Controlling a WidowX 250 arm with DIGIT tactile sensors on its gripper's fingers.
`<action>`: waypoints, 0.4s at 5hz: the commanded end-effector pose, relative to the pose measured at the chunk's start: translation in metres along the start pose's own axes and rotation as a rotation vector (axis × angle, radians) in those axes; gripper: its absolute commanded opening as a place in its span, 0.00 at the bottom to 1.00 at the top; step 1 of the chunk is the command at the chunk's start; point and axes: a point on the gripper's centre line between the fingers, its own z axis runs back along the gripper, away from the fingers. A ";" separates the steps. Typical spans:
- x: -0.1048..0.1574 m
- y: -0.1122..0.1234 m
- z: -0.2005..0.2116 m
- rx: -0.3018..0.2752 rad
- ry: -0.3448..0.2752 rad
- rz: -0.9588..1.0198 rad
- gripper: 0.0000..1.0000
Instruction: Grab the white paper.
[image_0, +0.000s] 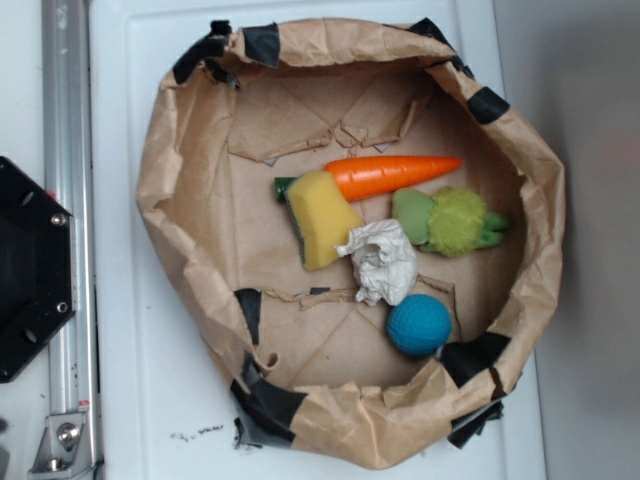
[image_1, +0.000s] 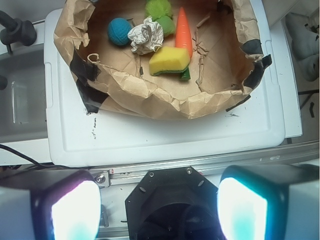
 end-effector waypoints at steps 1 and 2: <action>0.000 0.000 0.000 0.000 0.000 0.000 1.00; 0.046 0.012 -0.054 0.047 -0.055 -0.087 1.00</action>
